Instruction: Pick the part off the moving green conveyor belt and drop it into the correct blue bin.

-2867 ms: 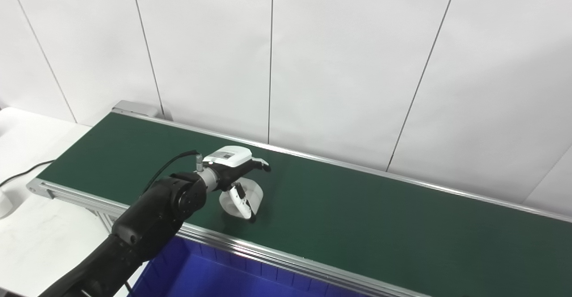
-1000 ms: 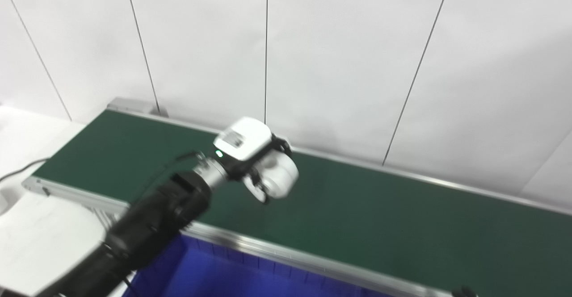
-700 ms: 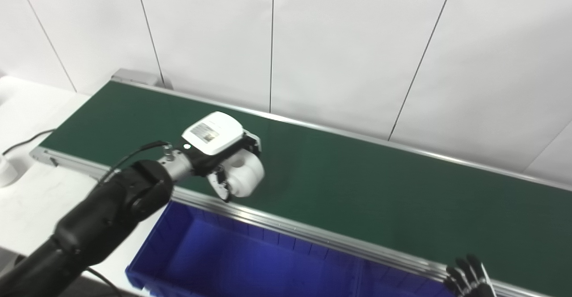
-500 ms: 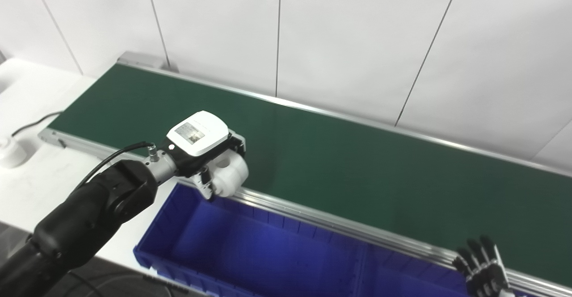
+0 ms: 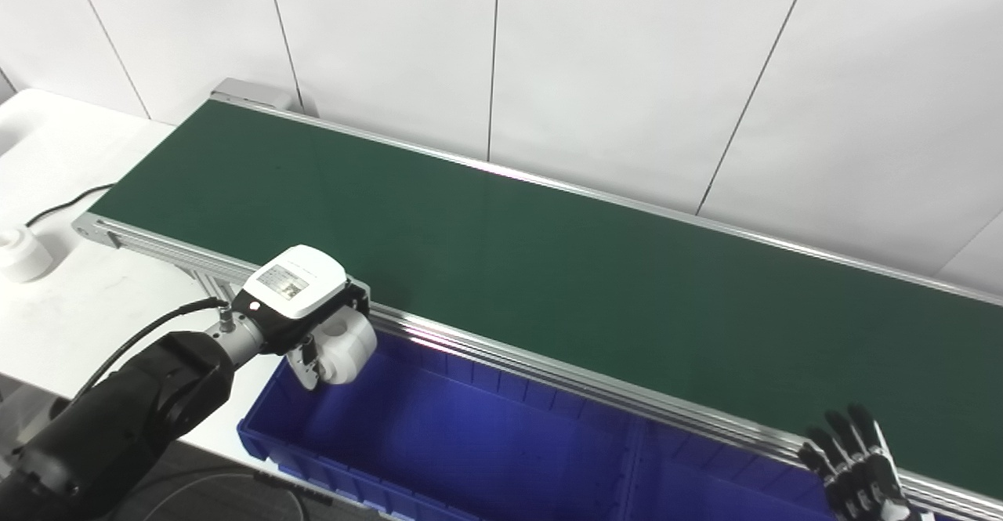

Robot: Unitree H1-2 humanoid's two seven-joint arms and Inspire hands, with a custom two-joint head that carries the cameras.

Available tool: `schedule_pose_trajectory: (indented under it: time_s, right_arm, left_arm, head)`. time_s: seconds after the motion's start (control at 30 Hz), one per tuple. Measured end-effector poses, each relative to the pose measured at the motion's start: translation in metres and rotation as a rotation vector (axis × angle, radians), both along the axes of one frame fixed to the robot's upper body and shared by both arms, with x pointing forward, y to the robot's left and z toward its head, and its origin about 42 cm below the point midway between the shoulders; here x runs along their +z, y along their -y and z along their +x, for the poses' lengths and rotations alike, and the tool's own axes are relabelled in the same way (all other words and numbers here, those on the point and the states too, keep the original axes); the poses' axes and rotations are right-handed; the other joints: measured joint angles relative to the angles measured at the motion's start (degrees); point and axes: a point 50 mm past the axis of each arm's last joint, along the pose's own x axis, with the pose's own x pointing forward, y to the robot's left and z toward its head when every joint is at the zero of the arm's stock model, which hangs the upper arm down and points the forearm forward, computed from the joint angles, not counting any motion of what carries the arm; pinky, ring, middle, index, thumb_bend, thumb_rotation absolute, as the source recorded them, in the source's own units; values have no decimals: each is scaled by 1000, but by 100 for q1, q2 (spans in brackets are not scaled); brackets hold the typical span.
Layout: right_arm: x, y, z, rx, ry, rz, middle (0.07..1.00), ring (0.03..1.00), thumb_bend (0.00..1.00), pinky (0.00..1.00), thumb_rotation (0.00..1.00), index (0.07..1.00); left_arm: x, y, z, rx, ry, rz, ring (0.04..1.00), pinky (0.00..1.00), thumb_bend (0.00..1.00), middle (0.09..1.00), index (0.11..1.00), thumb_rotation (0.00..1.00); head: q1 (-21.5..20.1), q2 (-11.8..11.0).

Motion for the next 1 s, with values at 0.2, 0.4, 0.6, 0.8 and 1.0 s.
schedule_pose_trajectory:
  time_s: [0.2, 0.4, 0.6, 0.8, 1.0]
  right_arm:
    - [-1, -5, 0, 2, -4, 12, 934, 903, 897, 866, 935, 972]
    - [-1, -7, -1, 1, -7, -3, 927, 895, 912, 860, 939, 959]
    - [-2, -11, -1, -4, -24, 10, 933, 908, 915, 878, 935, 961]
    - [-3, -17, 1, 0, -32, 13, 920, 890, 935, 854, 926, 944]
    - [0, -26, 1, -5, -36, -7, 912, 887, 914, 844, 931, 935]
  left_arm:
    - [-4, 2, 0, 24, -111, 4, 758, 683, 982, 806, 848, 578]
    - [-2, 14, -1, 25, -280, 27, 941, 834, 1000, 988, 997, 663]
    - [9, 23, -1, -14, -303, -51, 946, 842, 1000, 986, 1000, 684]
    - [42, 47, -5, -99, -314, -243, 949, 836, 1000, 985, 1000, 748]
    - [68, 78, -9, -96, -190, -755, 992, 904, 997, 999, 1000, 809]
  head:
    - [-70, 0]
    - [-132, 0]
    - [-176, 17]
    - [-475, 79]
    - [-1415, 184]
